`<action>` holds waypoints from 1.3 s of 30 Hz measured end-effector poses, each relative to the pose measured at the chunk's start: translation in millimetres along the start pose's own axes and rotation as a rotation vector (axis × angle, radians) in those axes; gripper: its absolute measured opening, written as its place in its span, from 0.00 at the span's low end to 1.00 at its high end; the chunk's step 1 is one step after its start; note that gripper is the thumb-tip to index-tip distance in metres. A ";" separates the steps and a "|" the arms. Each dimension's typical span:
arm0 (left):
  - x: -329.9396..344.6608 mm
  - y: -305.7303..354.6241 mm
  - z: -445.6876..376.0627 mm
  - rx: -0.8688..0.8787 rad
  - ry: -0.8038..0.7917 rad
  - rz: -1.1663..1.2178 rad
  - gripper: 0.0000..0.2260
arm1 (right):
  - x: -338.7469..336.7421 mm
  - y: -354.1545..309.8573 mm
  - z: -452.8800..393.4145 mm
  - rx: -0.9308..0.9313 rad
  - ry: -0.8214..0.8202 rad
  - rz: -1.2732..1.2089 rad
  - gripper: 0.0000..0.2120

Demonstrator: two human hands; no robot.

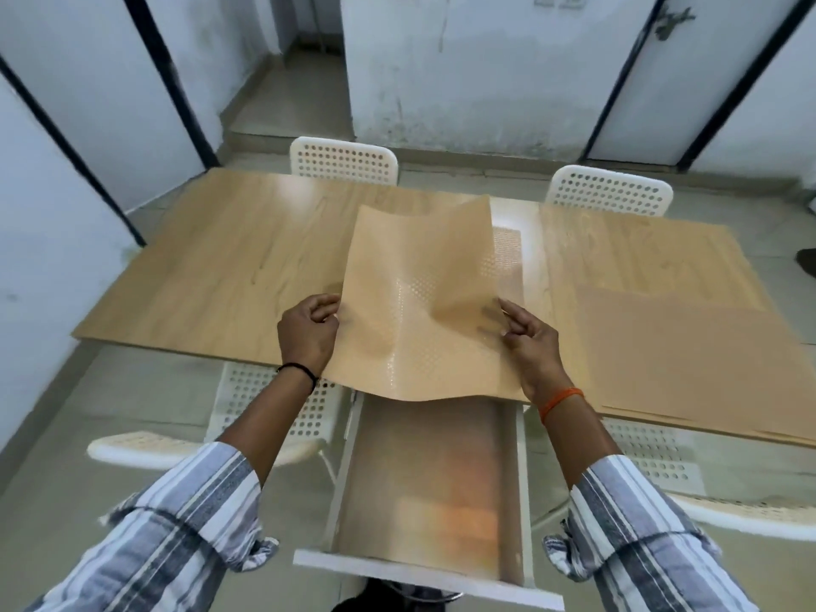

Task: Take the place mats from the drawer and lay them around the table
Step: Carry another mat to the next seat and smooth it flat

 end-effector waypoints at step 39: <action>-274.3 -237.9 -117.6 -0.644 -0.200 0.130 0.05 | 409.1 90.2 -40.6 0.210 -0.164 0.255 0.31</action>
Point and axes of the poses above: each hand's wrist, its own z-axis away from the middle knuckle, its own x-axis out of the palm, y = z × x, the point moved 10 cm from there along -z, towards the middle knuckle, and after that the axes turned 2 degrees about -y, right-handed, at the moved point
